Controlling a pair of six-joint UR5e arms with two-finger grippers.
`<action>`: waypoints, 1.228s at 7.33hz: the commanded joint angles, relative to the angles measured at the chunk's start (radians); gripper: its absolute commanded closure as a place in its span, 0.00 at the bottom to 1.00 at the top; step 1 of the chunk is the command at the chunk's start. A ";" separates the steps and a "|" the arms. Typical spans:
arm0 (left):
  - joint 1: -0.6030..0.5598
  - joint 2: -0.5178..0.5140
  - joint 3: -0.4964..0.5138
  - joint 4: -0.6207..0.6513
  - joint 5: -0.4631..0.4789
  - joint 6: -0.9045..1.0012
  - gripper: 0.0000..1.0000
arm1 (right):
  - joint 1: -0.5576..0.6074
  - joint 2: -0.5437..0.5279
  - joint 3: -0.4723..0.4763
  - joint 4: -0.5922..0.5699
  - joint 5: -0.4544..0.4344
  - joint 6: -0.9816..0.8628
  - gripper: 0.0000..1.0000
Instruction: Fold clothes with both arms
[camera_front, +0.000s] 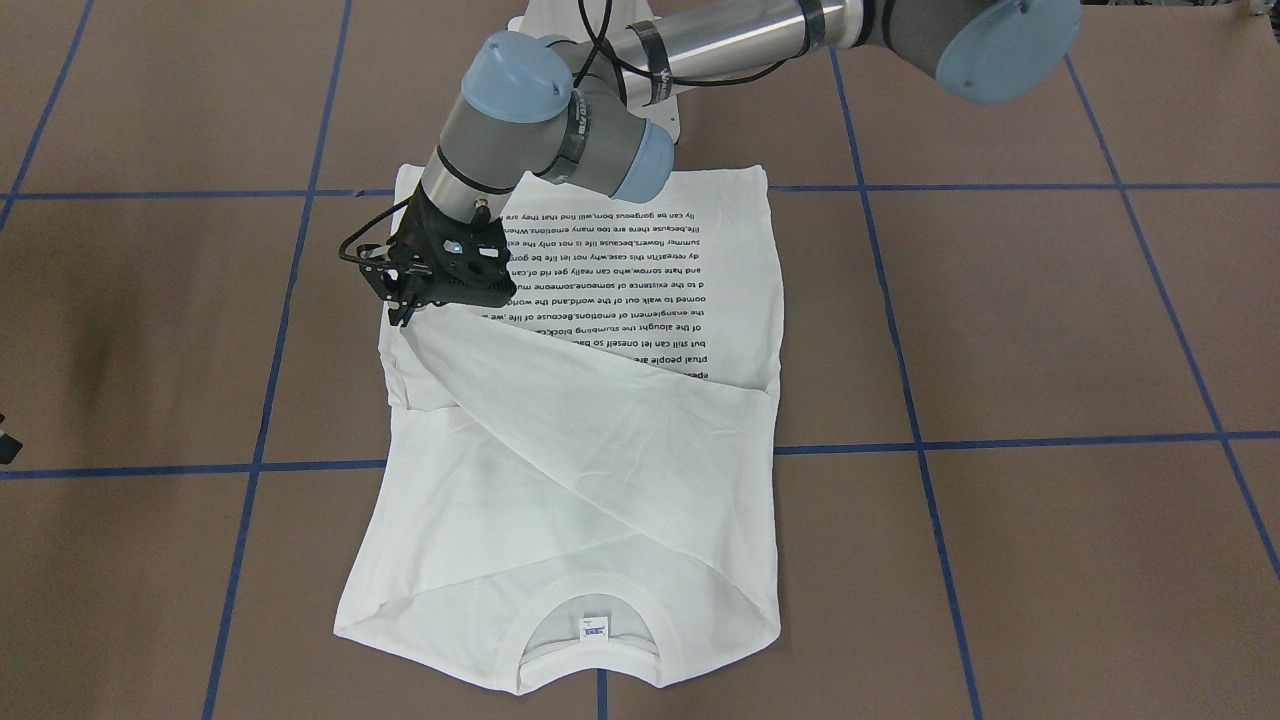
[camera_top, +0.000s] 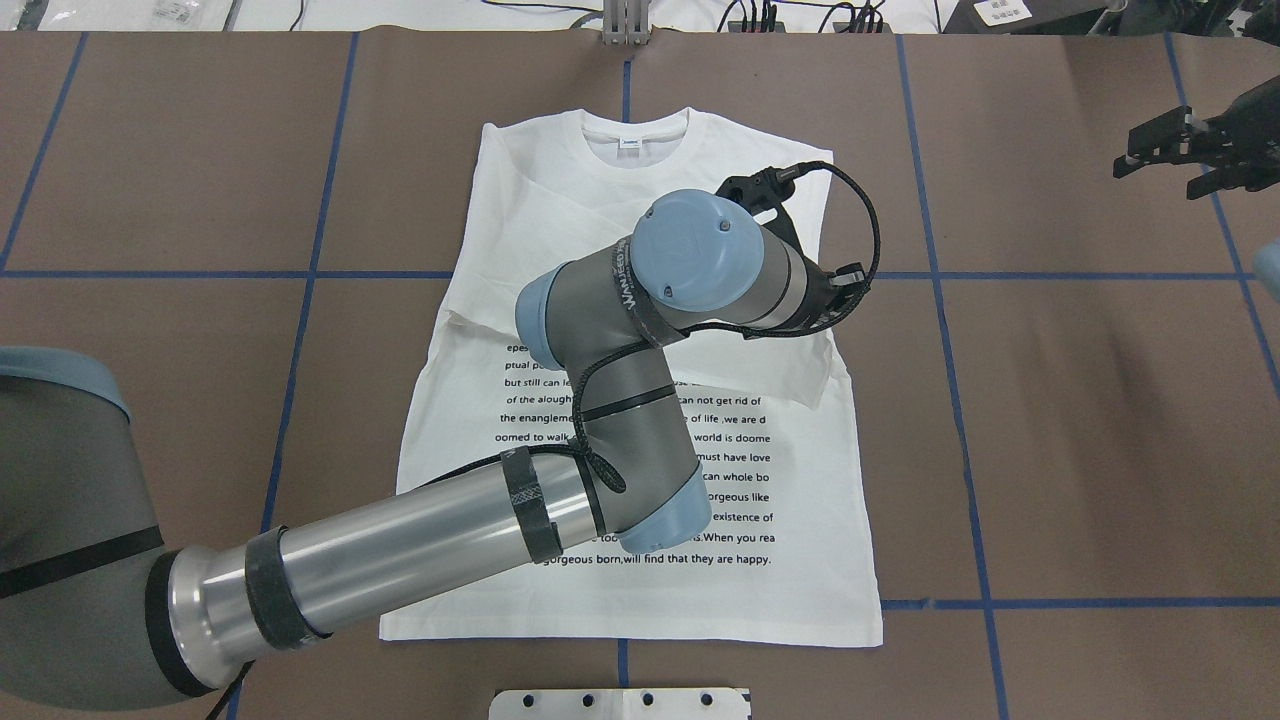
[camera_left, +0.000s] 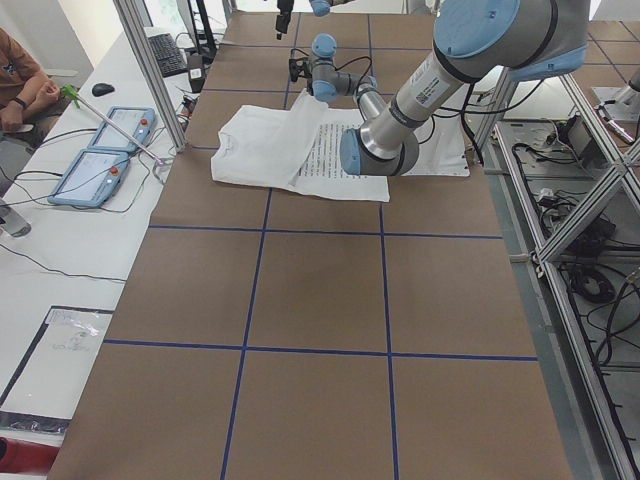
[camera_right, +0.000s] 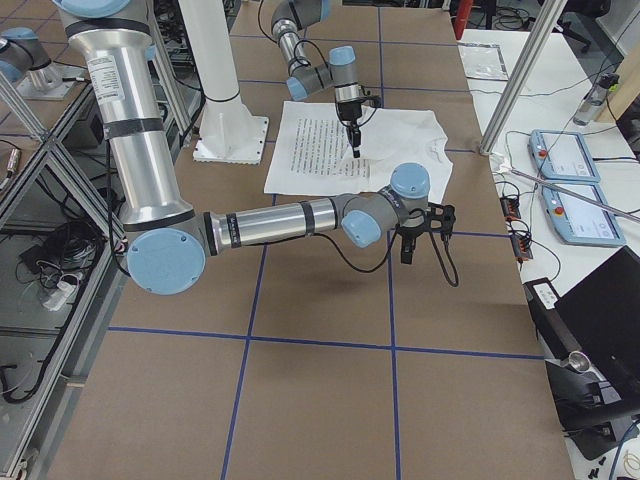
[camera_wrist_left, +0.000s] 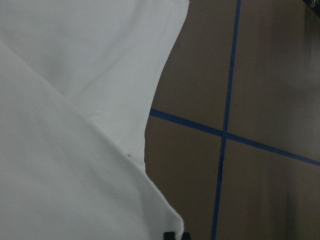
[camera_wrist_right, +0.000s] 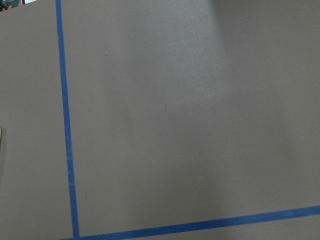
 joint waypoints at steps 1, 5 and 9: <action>0.000 -0.009 0.027 -0.012 0.026 -0.002 0.25 | -0.001 0.003 -0.006 0.001 0.000 0.009 0.01; -0.061 0.057 -0.115 0.152 -0.059 -0.010 0.17 | -0.183 -0.040 0.069 0.172 -0.061 0.411 0.00; -0.171 0.394 -0.562 0.316 -0.190 0.182 0.18 | -0.573 -0.261 0.456 0.179 -0.351 0.899 0.02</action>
